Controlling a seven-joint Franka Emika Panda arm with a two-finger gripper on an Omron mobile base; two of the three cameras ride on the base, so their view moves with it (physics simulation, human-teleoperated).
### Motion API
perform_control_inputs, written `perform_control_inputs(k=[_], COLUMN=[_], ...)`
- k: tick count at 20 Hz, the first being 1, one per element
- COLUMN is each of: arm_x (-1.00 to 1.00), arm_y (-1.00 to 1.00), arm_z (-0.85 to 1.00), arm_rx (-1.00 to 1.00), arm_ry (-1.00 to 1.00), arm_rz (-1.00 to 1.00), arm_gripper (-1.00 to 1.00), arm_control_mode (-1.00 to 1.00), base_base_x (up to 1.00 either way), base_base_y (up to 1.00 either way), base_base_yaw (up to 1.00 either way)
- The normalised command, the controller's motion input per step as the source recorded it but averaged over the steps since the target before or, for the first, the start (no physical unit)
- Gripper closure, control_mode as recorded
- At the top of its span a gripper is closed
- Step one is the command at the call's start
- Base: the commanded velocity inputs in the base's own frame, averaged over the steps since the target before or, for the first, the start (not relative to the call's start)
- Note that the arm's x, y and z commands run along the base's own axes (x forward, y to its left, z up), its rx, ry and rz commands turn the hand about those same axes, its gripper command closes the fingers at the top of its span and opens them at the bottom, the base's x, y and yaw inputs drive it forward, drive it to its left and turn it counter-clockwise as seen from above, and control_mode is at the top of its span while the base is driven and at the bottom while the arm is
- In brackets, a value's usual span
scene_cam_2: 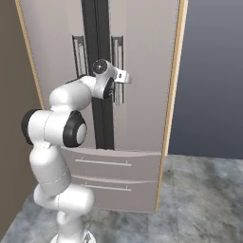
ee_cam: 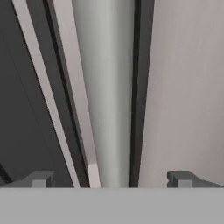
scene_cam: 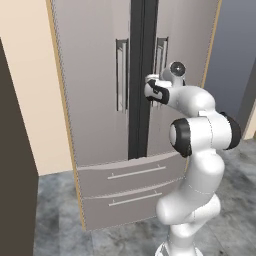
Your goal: Place one of the steaks on the plate and the other in the bowl. Then place the bowl in the fridge.
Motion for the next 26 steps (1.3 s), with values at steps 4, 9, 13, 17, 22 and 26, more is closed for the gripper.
perform_control_inputs(k=[4, 9, 13, 17, 22, 26], arm_x=[0.33, 0.28, 0.22, 0.02, -0.09, -0.44], arm_y=[-0.17, 0.0, 0.0, 0.0, -0.09, -0.47], arm_z=[0.0, 0.0, 0.0, 0.02, 0.09, 0.06], arm_rx=[0.0, 0.0, 0.0, 0.0, 0.0, 0.0], arm_ry=[-0.01, 0.0, 0.0, 0.0, 0.0, 0.0], arm_rz=[0.04, 0.03, 0.0, 0.0, 0.0, 0.0], arm_gripper=[-1.0, -1.0, 1.0, 1.0, 1.0, 1.0], arm_control_mode=[-1.0, -1.0, -1.0, -1.0, -1.0, -1.0], base_base_x=[0.0, 0.0, 0.0, 0.0, 0.0, 0.0], base_base_y=[0.0, 0.0, 0.0, 0.0, 0.0, 0.0], base_base_yaw=[0.0, 0.0, 0.0, 0.0, 0.0, 0.0])
